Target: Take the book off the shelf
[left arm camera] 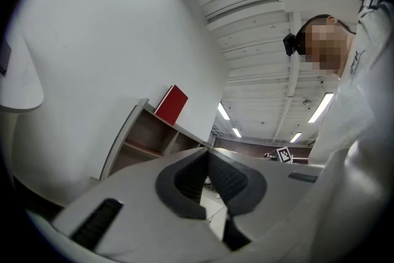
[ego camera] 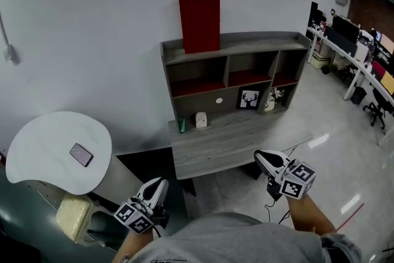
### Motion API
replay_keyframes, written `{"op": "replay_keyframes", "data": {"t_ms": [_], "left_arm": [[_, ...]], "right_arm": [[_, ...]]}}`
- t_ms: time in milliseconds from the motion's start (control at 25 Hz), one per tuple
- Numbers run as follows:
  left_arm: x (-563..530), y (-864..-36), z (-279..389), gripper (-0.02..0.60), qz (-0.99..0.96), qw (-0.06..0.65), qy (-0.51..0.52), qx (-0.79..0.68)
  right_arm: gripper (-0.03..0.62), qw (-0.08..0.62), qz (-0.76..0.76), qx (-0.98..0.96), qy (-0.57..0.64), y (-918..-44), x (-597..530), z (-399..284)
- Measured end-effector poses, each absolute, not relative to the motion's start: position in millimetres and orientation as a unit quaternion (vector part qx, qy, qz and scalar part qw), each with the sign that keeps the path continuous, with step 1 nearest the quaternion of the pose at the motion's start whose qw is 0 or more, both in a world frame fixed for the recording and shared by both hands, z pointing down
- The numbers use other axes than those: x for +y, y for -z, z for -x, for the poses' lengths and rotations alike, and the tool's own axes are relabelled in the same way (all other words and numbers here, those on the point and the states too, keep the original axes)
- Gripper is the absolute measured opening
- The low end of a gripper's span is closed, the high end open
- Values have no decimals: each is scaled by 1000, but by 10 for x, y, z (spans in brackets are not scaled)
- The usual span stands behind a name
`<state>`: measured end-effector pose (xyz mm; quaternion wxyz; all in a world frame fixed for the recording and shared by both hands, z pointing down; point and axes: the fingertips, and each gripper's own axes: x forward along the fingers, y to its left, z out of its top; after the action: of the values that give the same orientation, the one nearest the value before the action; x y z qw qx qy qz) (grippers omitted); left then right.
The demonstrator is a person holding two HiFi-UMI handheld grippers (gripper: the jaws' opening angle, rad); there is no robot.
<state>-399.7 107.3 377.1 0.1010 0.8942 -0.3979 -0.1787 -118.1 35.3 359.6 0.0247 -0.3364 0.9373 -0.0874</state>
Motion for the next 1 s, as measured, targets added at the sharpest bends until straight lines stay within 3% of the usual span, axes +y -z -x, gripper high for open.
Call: {"op": "replay_keyframes", "data": {"t_ms": [440, 1000], "left_arm": [[432, -3812, 4200, 26, -881, 103, 175, -428], [-1189, -3540, 3657, 26, -844, 63, 186, -499]], "right_arm": [[6, 26, 314, 944, 92, -3676, -503, 1395], [6, 33, 203, 975, 80, -3669, -2475, 1174]]}}
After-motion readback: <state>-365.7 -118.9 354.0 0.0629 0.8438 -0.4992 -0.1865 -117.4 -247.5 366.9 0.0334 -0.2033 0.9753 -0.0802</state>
